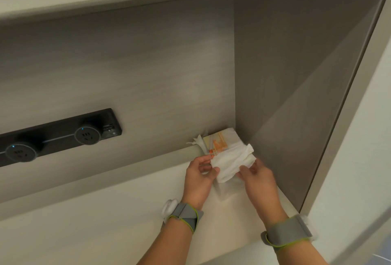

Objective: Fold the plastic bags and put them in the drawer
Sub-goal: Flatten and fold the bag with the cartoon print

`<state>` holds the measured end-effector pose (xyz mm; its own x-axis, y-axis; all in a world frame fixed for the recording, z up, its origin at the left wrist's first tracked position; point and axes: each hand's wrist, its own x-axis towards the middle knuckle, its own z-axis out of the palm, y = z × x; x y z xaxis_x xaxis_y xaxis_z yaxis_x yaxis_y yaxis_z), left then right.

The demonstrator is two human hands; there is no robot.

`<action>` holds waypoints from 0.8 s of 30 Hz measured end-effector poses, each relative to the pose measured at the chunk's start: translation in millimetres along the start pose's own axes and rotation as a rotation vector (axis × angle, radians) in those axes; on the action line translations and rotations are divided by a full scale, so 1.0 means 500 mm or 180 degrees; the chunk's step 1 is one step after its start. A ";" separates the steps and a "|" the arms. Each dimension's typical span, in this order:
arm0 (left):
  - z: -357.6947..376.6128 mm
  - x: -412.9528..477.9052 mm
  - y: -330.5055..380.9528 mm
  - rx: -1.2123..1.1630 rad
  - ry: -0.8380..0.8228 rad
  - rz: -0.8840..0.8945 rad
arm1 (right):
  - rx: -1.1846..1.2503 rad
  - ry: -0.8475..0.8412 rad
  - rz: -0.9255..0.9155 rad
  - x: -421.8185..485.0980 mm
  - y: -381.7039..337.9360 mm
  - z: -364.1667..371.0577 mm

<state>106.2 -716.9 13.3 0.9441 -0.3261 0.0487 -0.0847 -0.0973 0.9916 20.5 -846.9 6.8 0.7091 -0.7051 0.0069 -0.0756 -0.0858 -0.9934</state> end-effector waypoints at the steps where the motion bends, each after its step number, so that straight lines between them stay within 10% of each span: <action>1: 0.000 -0.003 -0.003 0.0084 -0.0011 0.0021 | -0.0179 0.0061 -0.0058 -0.005 -0.001 0.001; 14: -0.038 -0.037 0.018 0.0286 -0.0129 0.0240 | -0.1006 0.0779 -0.1017 -0.069 -0.026 0.017; 24: -0.208 -0.111 0.039 -0.0022 0.0329 0.0373 | -0.0736 -0.0269 -0.1421 -0.167 -0.068 0.166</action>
<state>85.1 -602.8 42.4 0.9557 -0.2362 0.1758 -0.1944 -0.0576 0.9792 21.9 -726.6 30.6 0.7612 -0.5055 0.4062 0.1014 -0.5260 -0.8444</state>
